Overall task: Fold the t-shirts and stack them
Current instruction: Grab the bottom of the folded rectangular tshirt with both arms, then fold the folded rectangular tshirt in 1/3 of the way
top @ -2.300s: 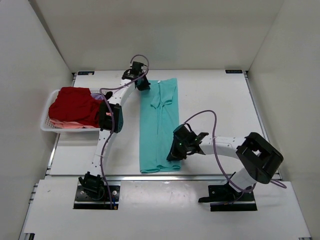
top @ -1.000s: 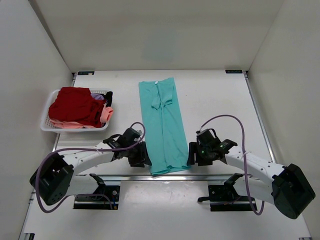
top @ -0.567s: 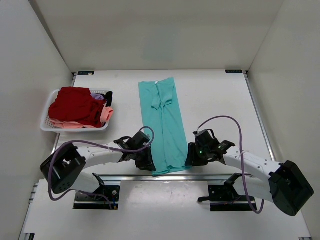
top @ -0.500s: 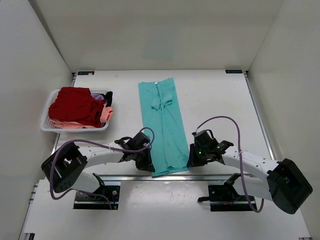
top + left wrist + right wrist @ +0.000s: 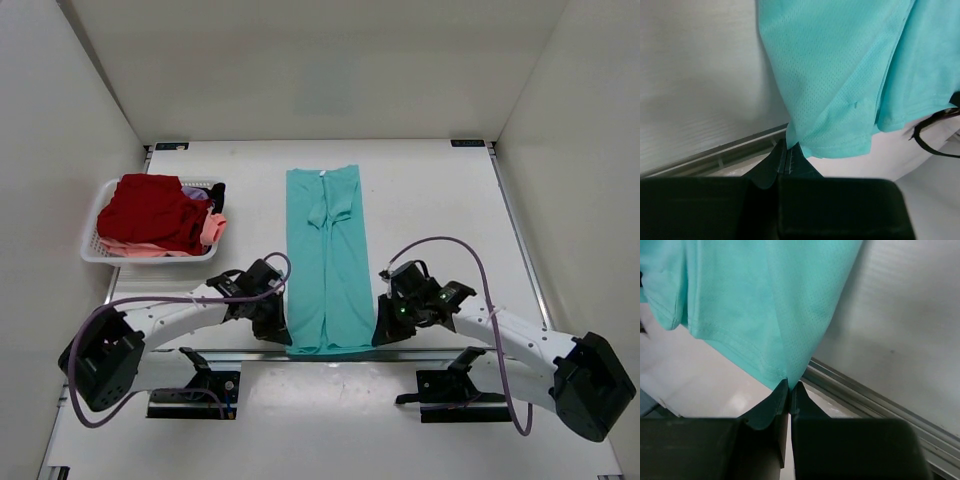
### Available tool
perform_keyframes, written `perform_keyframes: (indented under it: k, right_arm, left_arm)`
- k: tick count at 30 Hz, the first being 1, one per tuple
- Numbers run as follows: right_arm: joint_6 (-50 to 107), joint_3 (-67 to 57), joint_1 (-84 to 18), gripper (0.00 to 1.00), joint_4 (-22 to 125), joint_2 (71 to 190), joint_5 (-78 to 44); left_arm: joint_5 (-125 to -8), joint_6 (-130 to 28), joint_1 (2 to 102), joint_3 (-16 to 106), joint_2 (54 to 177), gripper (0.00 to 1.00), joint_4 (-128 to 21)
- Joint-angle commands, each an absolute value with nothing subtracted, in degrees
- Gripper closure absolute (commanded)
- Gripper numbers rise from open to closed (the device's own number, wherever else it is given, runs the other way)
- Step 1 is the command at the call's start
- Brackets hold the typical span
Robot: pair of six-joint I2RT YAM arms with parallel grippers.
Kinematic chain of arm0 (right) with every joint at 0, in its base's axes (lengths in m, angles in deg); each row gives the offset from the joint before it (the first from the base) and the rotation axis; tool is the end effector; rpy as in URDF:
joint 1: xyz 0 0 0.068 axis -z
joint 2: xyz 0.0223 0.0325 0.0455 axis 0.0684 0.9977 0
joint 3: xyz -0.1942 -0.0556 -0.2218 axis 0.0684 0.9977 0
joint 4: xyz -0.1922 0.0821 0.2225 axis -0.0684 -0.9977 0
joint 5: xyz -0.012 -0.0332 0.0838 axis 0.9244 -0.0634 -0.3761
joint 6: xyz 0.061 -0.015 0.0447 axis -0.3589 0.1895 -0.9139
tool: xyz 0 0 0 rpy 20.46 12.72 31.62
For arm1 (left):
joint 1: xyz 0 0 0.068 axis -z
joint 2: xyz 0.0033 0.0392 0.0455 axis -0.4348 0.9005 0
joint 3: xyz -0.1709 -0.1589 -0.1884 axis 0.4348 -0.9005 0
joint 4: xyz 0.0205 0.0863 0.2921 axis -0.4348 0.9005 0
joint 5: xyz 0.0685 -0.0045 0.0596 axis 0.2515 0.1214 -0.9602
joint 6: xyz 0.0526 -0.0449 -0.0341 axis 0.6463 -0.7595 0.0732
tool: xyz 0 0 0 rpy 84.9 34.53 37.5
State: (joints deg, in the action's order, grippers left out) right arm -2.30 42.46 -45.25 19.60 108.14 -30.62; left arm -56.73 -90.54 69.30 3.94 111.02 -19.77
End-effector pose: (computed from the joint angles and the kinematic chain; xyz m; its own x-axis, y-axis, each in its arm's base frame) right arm 0.1426 0.1569 0.1456 -0.9805 -0.1081 -0.1641 -0.1801 0.8284 0.5304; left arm 0.1536 -0.1739 0.1209 -0.9973 -0.0696 0.0230 -0.0727 0.8968 -0.4365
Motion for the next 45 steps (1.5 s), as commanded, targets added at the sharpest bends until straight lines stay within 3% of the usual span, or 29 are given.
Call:
perform_keyframes:
  k: [1, 13, 23, 25, 27, 28, 30, 34, 40, 45]
  right_arm:
    - [2.4, 36.2, -42.1, 1.00, 15.8, 109.4, -33.8]
    - [16.7, 17.7, -28.9, 1.00, 13.5, 129.2, -38.0]
    - [23.1, -6.9, -22.0, 1.00, 10.2, 150.3, -39.2]
    - [21.9, -12.9, -21.2, 0.97, 9.7, 154.3, -38.5]
    - [21.1, -16.8, -19.7, 0.81, 9.6, 157.3, -38.0]
    - [20.2, -18.2, -19.7, 0.73, 9.7, 158.3, -37.3]
    - [19.5, -19.9, -18.7, 0.70, 9.5, 158.4, -36.4]
    - [19.7, -16.6, -17.5, 0.66, 9.9, 155.4, -32.9]
    - [16.0, 1.5, -18.3, 0.60, 17.8, 143.9, -33.5]
    - [12.1, 11.9, -22.3, 0.54, 23.4, 141.4, -34.3]
  left_arm:
    - [-55.0, -86.5, 64.3, 8.7, 109.7, 1.00, -14.6]
    - [-53.4, -78.2, 54.2, 30.9, 127.3, 1.00, -10.8]
    - [-54.3, -75.7, 46.3, 51.6, 143.4, 1.00, -5.1]
    - [-53.8, -75.8, 44.8, 54.6, 146.3, 0.92, -5.5]
    - [-53.1, -77.2, 42.8, 57.7, 149.9, 0.75, -5.6]
    - [-52.7, -77.6, 42.3, 59.9, 150.6, 0.72, -6.4]
    - [-52.0, -78.4, 41.3, 62.1, 152.2, 0.65, -6.6]
    - [-51.8, -77.8, 41.1, 61.6, 151.2, 0.63, -6.9]
    - [-53.2, -78.9, 43.1, 46.2, 141.3, 0.59, -11.1]
    - [-59.2, -81.9, 45.7, 30.6, 133.0, 0.56, -14.1]
